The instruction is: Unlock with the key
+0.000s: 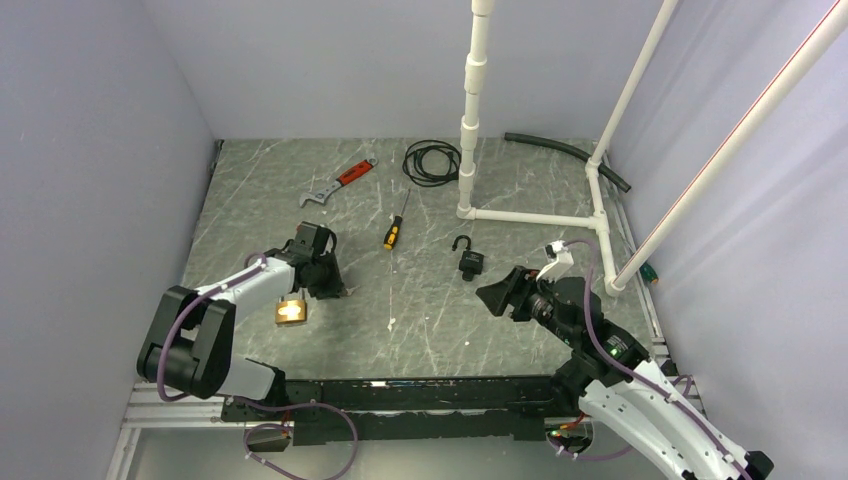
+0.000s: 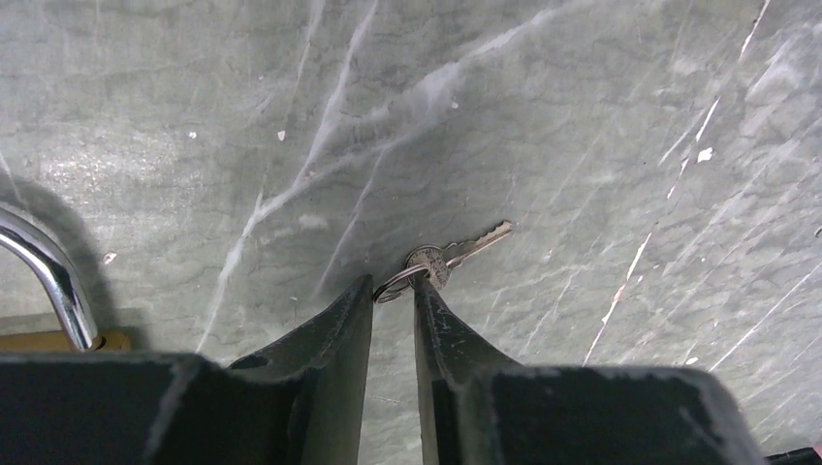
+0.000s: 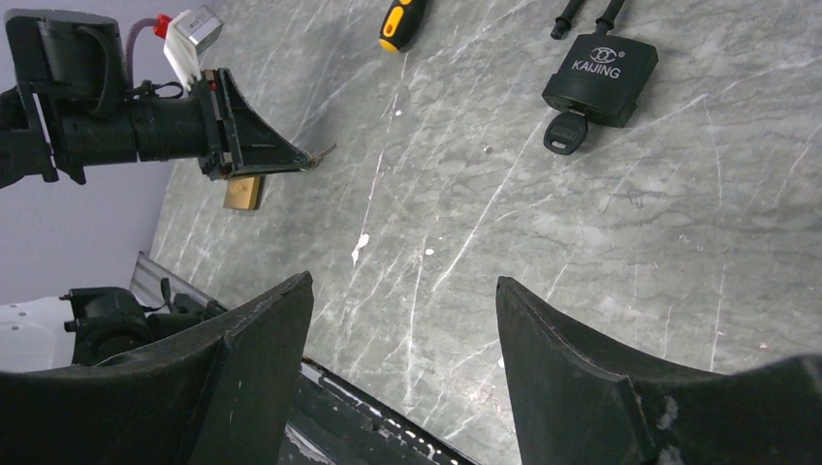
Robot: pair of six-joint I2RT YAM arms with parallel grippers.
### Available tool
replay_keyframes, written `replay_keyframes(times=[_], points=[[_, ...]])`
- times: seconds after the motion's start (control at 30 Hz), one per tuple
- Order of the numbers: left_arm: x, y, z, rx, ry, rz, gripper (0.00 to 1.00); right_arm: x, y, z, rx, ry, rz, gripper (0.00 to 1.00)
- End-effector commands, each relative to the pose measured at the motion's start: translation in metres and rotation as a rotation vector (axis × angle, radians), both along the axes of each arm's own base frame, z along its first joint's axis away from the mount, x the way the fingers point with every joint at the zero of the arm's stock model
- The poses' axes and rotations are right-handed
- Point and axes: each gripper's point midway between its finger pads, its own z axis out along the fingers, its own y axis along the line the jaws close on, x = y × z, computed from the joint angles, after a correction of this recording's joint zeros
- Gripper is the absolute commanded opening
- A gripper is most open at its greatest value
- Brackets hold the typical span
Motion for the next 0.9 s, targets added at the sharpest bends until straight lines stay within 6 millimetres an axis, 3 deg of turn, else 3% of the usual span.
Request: replay_keyframes(times=[0.0, 0.4, 0.6, 0.73, 0.87], points=[[0.01, 0.0, 0.0, 0.01, -0.029, 0.01, 0.28, 0.004, 0.006, 0.016, 0.033, -0.043, 0.015, 0.72], [0.019, -0.004, -0.005, 0.009, -0.037, -0.024, 0.3, 0.004, 0.007, 0.013, 0.033, -0.039, 0.019, 0.72], [0.021, -0.008, -0.007, -0.004, -0.044, -0.042, 0.19, 0.003, 0.004, 0.01, 0.027, -0.034, 0.01, 0.72], [0.02, -0.011, -0.005, -0.022, -0.056, -0.056, 0.01, 0.002, 0.003, 0.008, 0.028, -0.032, 0.006, 0.72], [0.017, -0.012, -0.003, -0.037, -0.06, -0.055, 0.0, 0.002, 0.004, 0.007, 0.03, -0.029, 0.007, 0.72]])
